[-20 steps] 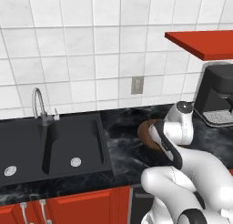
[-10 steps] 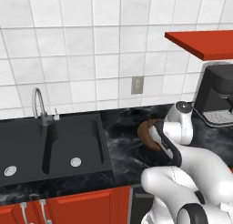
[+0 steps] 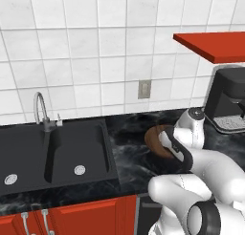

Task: Pick the corns from the cabinet and place them in one bowl. Pick the carrot from the sink and place it in the other bowl.

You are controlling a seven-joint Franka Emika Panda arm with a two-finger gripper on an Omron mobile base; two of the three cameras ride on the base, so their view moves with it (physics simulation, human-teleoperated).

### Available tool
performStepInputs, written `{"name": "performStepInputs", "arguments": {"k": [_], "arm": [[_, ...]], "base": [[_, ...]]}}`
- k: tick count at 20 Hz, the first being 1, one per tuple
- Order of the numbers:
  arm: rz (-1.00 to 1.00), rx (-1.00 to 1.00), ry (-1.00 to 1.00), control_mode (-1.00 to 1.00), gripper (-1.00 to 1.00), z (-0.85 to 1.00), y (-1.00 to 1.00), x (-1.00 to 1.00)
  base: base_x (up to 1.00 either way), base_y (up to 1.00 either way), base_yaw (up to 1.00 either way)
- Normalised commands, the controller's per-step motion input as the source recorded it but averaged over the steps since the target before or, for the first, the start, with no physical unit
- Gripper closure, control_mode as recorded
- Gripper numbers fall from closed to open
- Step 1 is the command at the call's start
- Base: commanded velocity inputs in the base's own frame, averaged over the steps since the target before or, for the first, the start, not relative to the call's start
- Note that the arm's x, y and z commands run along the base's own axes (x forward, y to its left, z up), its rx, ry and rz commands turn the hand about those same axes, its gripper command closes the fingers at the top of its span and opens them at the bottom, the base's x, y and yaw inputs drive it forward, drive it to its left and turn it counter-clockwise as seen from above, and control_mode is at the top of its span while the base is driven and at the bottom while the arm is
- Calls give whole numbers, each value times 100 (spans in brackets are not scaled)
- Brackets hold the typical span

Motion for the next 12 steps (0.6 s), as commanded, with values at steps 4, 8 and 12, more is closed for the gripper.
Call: {"name": "performStepInputs", "arguments": {"k": [4, 8, 12], "arm": [[0, 0, 0, -100, 100, 0, 0, 0], [0, 0, 0, -100, -100, 0, 0, 0], [0, 0, 0, -100, -100, 0, 0, 0]], "base": [[0, 0, 0], [0, 0, 0], [0, 0, 0]]}}
